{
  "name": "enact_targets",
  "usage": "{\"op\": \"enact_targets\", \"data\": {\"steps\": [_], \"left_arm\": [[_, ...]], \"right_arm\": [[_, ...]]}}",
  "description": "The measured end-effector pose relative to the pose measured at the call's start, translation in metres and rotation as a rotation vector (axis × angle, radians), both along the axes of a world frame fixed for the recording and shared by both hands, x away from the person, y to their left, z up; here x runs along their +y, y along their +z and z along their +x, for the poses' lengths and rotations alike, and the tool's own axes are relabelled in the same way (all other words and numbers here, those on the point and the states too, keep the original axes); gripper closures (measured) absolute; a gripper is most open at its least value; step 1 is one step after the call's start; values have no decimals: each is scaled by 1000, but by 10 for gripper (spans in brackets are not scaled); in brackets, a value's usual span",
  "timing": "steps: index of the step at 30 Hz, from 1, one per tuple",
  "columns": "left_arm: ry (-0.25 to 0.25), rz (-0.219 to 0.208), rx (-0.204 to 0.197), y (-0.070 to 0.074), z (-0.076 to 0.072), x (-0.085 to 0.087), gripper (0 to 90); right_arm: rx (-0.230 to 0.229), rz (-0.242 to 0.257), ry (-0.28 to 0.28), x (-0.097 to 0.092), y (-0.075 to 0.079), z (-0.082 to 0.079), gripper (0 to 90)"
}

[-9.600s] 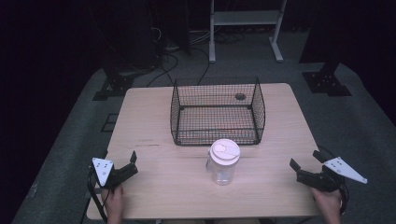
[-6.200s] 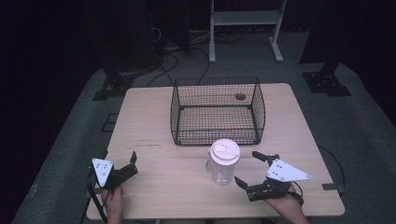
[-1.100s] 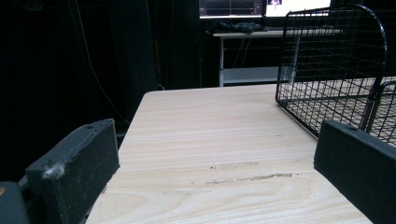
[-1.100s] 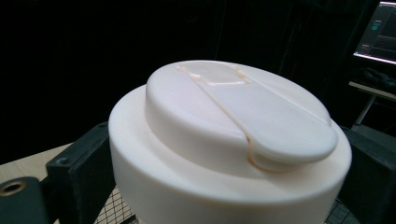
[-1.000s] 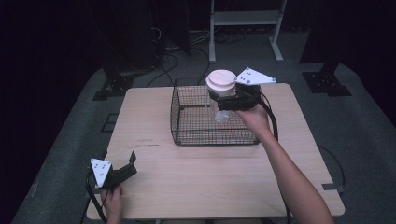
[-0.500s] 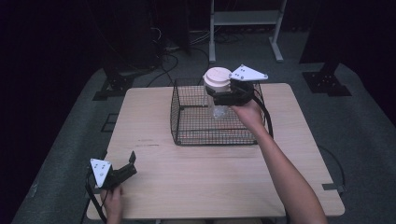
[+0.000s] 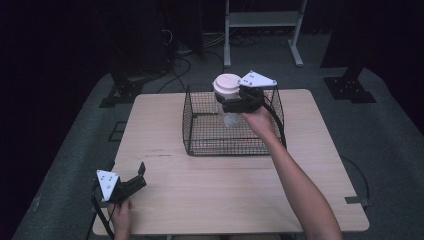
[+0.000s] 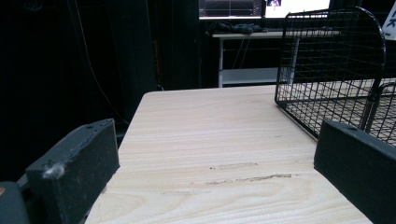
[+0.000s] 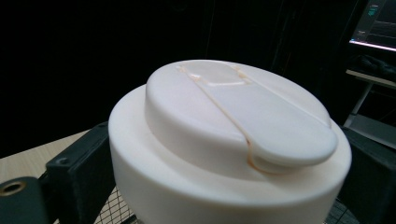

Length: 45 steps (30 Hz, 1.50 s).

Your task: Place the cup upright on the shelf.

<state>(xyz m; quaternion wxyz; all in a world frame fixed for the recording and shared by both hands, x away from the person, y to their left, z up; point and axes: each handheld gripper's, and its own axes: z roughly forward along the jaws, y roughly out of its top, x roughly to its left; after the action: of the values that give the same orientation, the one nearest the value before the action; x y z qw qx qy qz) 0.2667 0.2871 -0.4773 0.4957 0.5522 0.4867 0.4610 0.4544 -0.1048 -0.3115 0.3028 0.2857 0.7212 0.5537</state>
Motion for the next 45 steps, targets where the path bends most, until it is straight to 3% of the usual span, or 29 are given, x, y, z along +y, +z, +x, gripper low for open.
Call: {"op": "enact_targets", "data": {"steps": [6, 16, 28, 33, 45], "left_arm": [[1, 1, 0, 0, 0, 0, 0], [0, -3, -2, 0, 0, 0, 0], [-1, -3, -4, 0, 0, 0, 0], [-1, -2, -3, 0, 0, 0, 0], [-1, -1, -4, 0, 0, 1, 0]], "right_arm": [[14, -14, -4, 5, -9, 7, 46], [37, 3, -9, 8, -27, 22, 45], [56, -25, -19, 13, -48, 32, 45], [80, -3, -21, 11, -56, 36, 45], [103, -36, -37, 12, -68, 44, 45]]}}
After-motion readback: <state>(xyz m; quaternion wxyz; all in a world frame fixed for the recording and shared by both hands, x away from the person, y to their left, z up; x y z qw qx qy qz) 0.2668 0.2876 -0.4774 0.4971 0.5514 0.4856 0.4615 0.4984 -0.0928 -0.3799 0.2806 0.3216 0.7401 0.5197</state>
